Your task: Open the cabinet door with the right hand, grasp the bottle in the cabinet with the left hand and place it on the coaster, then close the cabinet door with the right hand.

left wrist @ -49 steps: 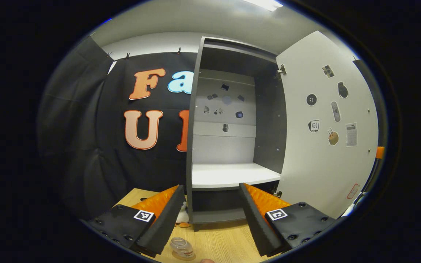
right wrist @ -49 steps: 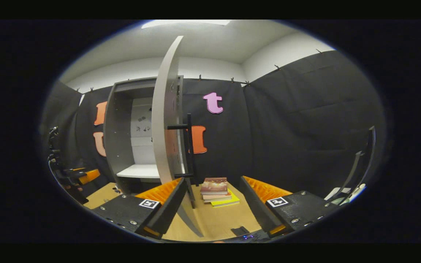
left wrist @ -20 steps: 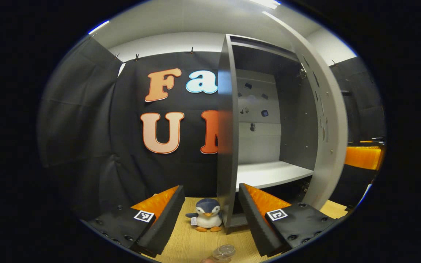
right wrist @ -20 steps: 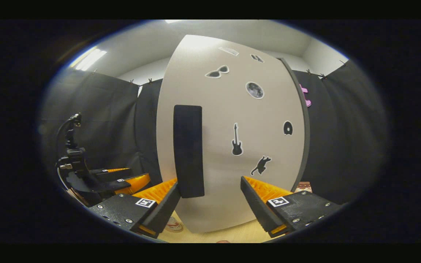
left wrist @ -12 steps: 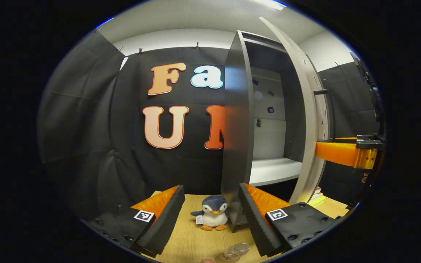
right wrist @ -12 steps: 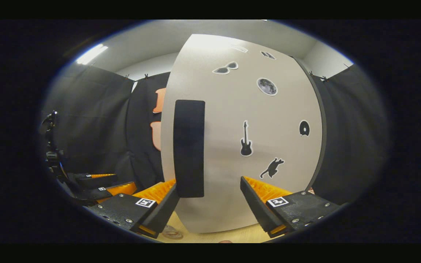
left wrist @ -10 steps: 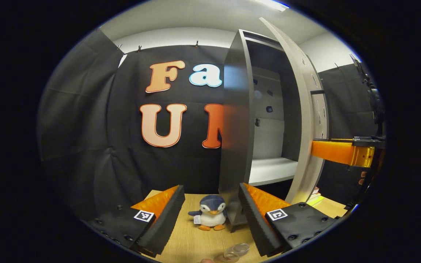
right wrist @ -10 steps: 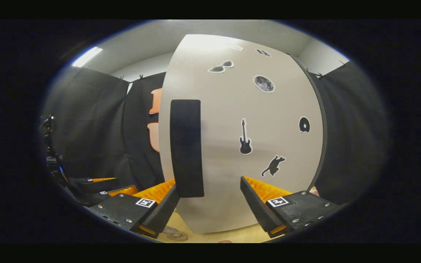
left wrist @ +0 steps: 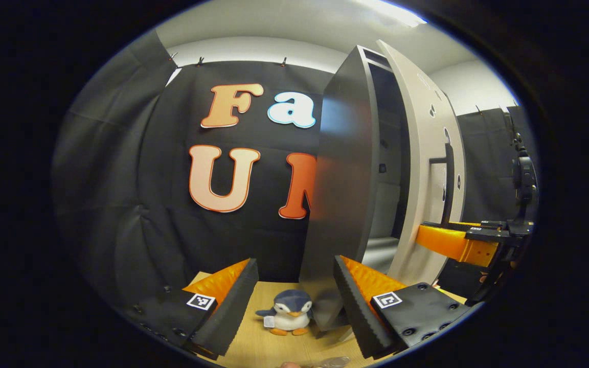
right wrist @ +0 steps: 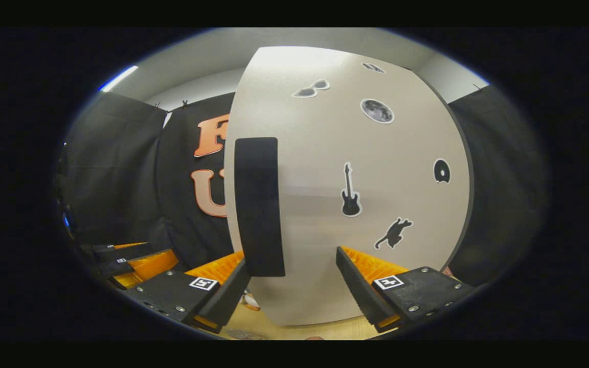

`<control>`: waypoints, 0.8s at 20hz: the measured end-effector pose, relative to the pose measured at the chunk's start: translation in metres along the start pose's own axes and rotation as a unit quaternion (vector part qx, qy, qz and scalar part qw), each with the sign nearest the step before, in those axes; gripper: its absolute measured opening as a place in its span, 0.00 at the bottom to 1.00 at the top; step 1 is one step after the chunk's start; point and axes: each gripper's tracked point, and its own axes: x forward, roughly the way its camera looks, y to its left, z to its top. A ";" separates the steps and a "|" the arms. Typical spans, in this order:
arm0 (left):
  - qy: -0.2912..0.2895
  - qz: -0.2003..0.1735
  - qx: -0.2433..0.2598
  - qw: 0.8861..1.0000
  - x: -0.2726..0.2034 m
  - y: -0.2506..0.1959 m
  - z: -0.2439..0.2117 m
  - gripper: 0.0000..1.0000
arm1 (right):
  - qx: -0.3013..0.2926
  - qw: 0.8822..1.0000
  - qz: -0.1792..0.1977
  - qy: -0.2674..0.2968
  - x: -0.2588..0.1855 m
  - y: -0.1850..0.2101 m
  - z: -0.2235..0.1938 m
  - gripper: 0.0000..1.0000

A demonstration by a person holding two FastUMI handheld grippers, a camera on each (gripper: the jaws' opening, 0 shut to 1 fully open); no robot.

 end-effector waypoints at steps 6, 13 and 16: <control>0.011 0.020 -0.009 1.000 -0.010 0.005 -0.013 0.96 | 0.004 1.000 -0.010 -0.010 0.015 -0.001 -0.001 0.95; 0.012 0.039 -0.009 0.999 -0.027 0.014 -0.015 0.97 | 0.005 0.999 -0.048 -0.018 0.025 -0.003 -0.001 0.96; 0.010 0.045 -0.006 0.999 -0.030 0.021 -0.015 0.96 | 0.008 0.998 -0.056 -0.018 0.028 -0.004 -0.002 0.96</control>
